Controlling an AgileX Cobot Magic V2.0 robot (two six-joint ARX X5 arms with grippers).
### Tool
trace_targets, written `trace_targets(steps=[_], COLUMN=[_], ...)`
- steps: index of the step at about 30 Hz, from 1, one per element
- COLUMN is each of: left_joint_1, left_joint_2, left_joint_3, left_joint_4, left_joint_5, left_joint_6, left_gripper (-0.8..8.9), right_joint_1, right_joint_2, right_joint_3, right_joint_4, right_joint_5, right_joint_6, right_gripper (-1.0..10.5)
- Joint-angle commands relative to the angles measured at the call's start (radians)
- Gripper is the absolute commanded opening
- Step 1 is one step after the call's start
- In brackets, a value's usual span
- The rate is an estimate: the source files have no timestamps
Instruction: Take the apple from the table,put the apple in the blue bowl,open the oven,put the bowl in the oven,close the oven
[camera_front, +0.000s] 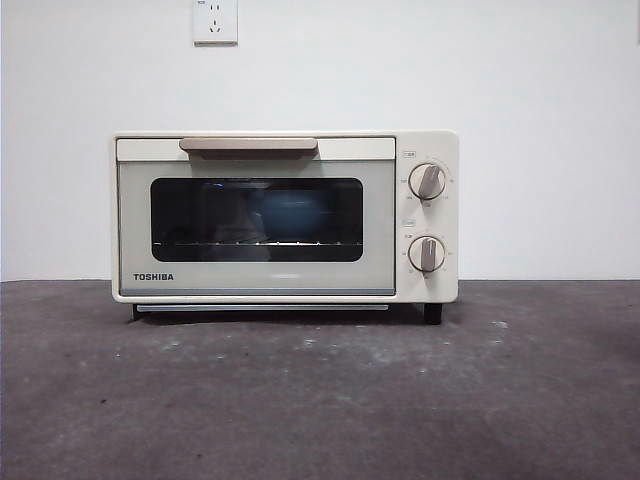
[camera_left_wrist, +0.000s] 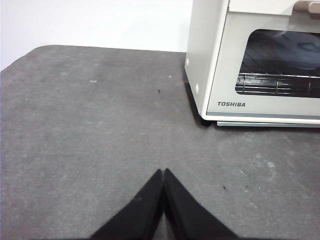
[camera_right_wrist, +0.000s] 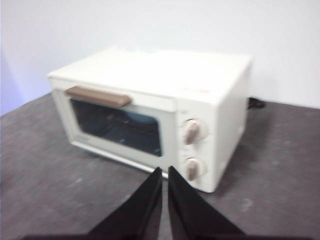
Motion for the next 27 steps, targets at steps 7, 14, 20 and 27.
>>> trace_targets(steps=[7,14,20,27], left_joint_1=[0.002,0.002,0.002,0.002], left_joint_2=[-0.002,-0.002,-0.002,-0.002], left_joint_3=[-0.023,-0.023,-0.023,-0.023], left_joint_4=[-0.003,-0.003,-0.003,-0.003], left_joint_5=[0.002,0.002,0.002,0.002], left_joint_6=[-0.008,-0.008,-0.008,-0.008], left_gripper=[0.07,0.07,0.07,0.07], right_joint_1=[-0.284,-0.361,-0.368,-0.368], right_joint_2=[-0.224,-0.367,-0.441,-0.453], right_joint_3=[-0.216,-0.399,-0.492,-0.521], right_joint_4=[0.142,0.233,0.232,0.122], right_joint_5=[-0.016,-0.009,0.019,0.018], right_joint_6=[-0.062,-0.062,-0.062,-0.057], right_gripper=[0.0,0.0,0.0,0.0])
